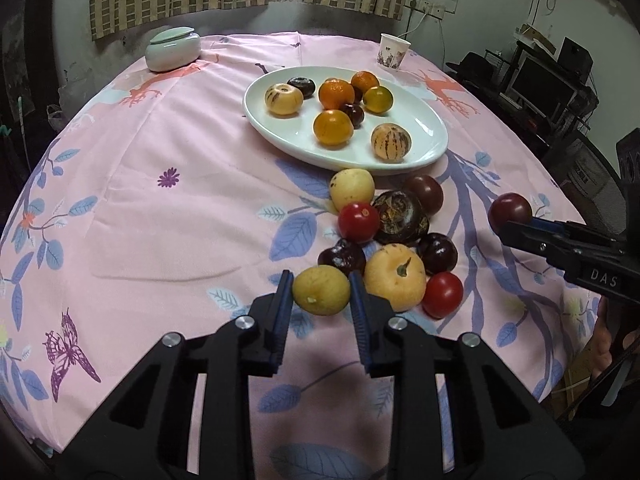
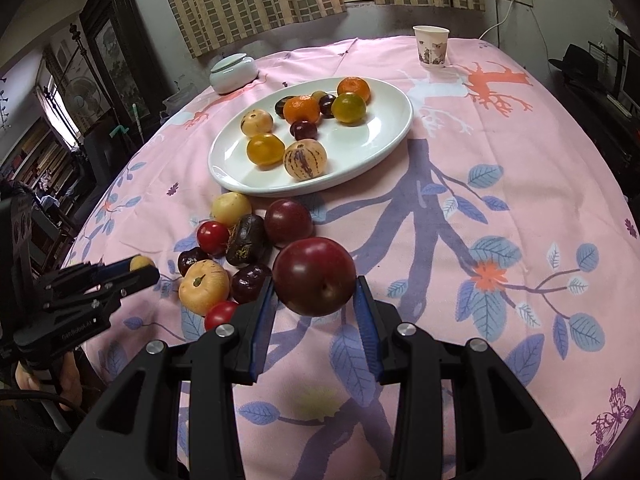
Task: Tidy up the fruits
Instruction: 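Grasp a dark red plum with the right tool while the left tool grasps a small pear, then carry the red plum and small pear onto the plate and release both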
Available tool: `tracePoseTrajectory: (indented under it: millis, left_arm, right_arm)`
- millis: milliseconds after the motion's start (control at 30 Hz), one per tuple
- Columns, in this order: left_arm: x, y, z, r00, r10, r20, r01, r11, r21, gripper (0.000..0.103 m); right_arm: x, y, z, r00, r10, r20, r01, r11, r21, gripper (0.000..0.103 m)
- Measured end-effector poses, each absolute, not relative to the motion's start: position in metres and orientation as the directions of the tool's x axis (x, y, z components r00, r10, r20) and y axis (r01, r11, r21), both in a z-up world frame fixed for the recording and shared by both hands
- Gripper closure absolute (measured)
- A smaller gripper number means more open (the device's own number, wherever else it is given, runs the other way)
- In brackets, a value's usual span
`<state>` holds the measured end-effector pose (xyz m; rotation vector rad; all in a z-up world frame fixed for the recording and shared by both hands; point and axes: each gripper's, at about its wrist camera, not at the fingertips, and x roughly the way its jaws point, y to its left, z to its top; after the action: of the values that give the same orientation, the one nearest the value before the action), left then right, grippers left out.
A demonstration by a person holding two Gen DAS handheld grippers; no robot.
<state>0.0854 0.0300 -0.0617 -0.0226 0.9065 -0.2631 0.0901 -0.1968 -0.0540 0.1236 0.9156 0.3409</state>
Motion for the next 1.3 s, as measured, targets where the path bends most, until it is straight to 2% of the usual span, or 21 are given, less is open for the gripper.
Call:
tracePoseTrajectory:
  millis: [300, 567, 933, 967, 1033, 1067, 1200, 1267, 1300]
  left_arm:
    - [0.164, 0.024, -0.031, 0.606, -0.23, -0.762, 0.224, 0.968, -0.114, 0.074]
    - [0.264, 0.01, -0.038, 0.538, -0.199, -0.819, 0.183, 0.976, -0.116, 0.074]
    - [0.302, 0.008, -0.057, 0.489, -0.198, -0.85, 0.159, 0.978, -0.136, 0.073]
    - [0.303, 0.009, -0.056, 0.491, -0.197, -0.849, 0.156, 0.978, -0.137, 0.07]
    - [0.304, 0.011, -0.051, 0.497, -0.206, -0.843, 0.152, 0.977, -0.149, 0.061]
    - [0.302, 0.012, -0.048, 0.505, -0.21, -0.837, 0.151, 0.977, -0.154, 0.056]
    - [0.28, 0.018, -0.025, 0.551, -0.232, -0.801, 0.17, 0.972, -0.164, 0.052]
    - [0.257, 0.023, -0.017, 0.573, -0.249, -0.781, 0.186, 0.967, -0.173, 0.039]
    - [0.243, 0.025, -0.015, 0.583, -0.255, -0.772, 0.196, 0.966, -0.171, 0.038]
  right_arm:
    - [0.145, -0.181, -0.035, 0.531, 0.394, -0.75, -0.309, 0.914, 0.261, 0.064]
    - [0.231, -0.167, -0.034, 0.523, 0.323, -0.789, -0.277, 0.94, 0.201, 0.064]
    - [0.292, -0.155, -0.055, 0.484, 0.283, -0.828, -0.261, 0.95, 0.173, 0.062]
    - [0.294, -0.155, -0.055, 0.49, 0.285, -0.824, -0.264, 0.949, 0.171, 0.061]
    - [0.294, -0.154, -0.05, 0.527, 0.262, -0.809, -0.261, 0.955, 0.139, 0.039]
    - [0.291, -0.154, -0.045, 0.554, 0.26, -0.791, -0.262, 0.956, 0.13, 0.033]
    - [0.271, -0.157, -0.024, 0.586, 0.27, -0.764, -0.281, 0.952, 0.121, 0.033]
    - [0.251, -0.161, -0.013, 0.593, 0.289, -0.751, -0.295, 0.946, 0.132, 0.033]
    - [0.236, -0.164, -0.008, 0.594, 0.31, -0.742, -0.31, 0.94, 0.144, 0.033]
